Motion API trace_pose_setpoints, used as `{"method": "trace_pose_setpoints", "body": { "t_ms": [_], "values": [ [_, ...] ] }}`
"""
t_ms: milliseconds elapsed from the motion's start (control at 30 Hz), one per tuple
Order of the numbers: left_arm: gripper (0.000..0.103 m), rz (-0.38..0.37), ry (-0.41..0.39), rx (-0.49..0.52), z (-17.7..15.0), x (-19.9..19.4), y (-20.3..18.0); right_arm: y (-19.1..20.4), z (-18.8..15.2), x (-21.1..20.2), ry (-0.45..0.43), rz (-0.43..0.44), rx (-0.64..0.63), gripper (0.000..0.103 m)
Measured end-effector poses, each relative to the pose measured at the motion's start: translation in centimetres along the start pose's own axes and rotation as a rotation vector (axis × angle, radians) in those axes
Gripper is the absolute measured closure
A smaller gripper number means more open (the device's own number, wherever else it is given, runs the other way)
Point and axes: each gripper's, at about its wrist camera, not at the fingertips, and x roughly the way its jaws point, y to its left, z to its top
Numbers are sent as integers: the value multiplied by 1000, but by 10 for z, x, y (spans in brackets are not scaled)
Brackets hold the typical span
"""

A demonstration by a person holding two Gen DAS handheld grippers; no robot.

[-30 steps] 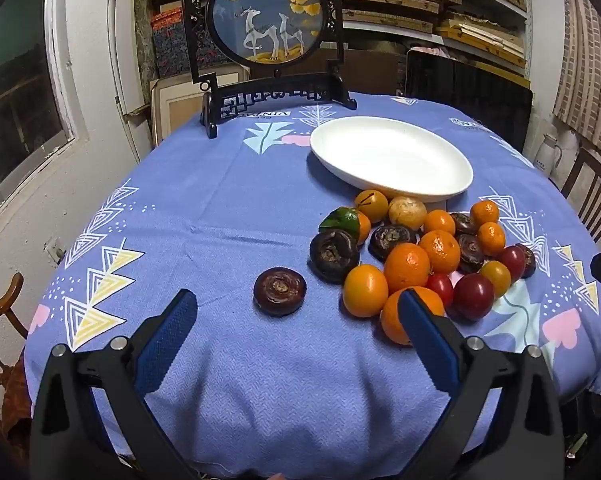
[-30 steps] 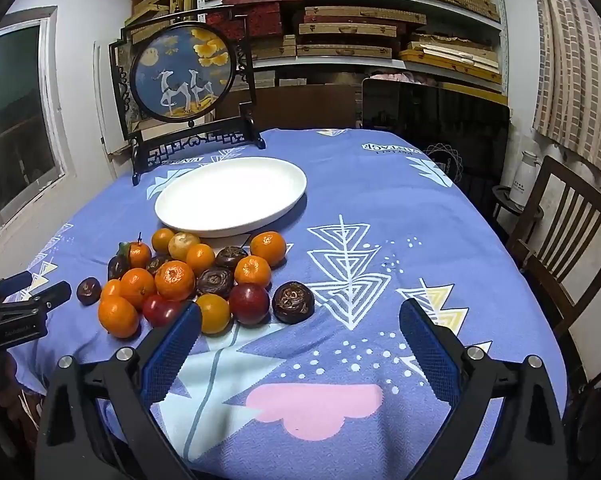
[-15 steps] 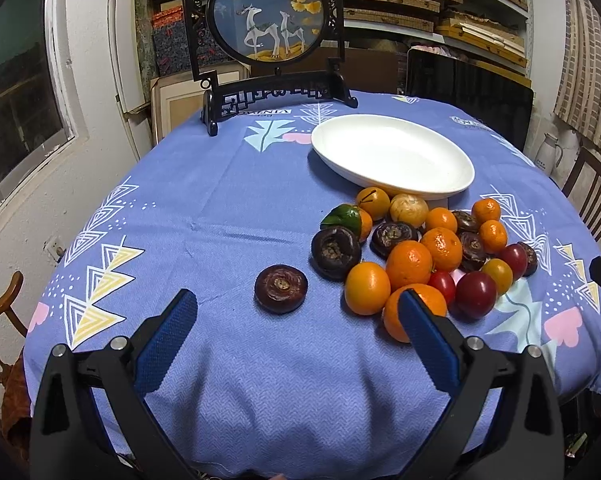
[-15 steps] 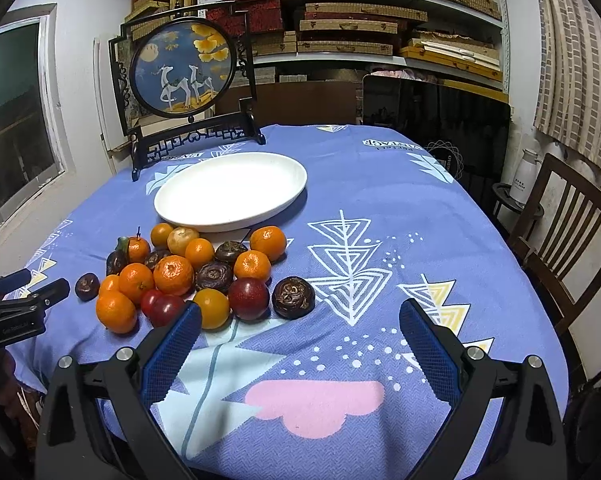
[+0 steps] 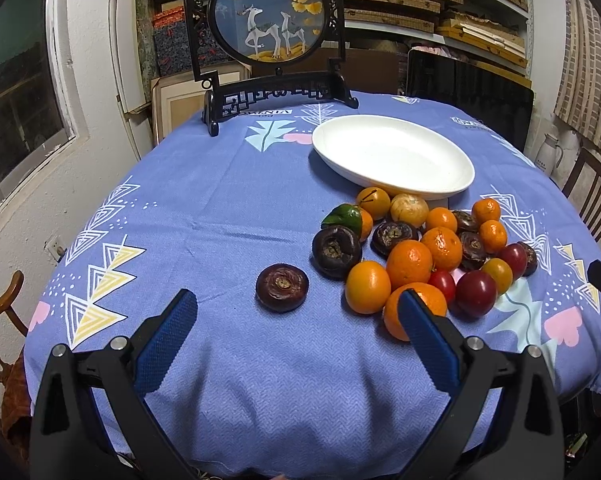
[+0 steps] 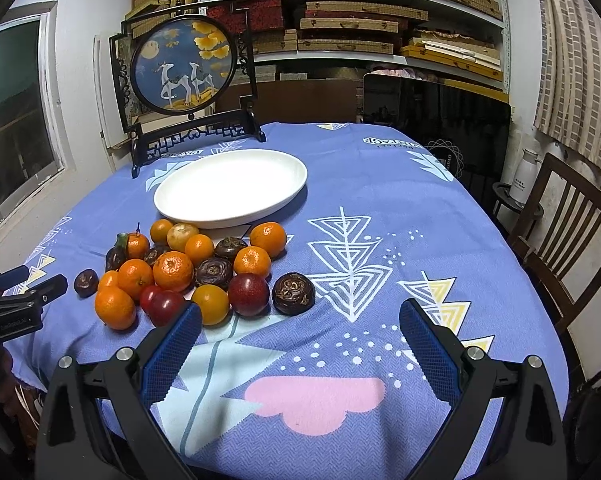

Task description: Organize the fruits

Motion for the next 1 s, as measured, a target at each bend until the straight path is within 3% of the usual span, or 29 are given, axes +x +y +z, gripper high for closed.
{"method": "trace_pose_setpoints", "body": {
  "t_ms": [1000],
  "values": [
    [5,-13,-13,4,2,-7,3,0,-3,3,8,11,15,4]
  ]
}}
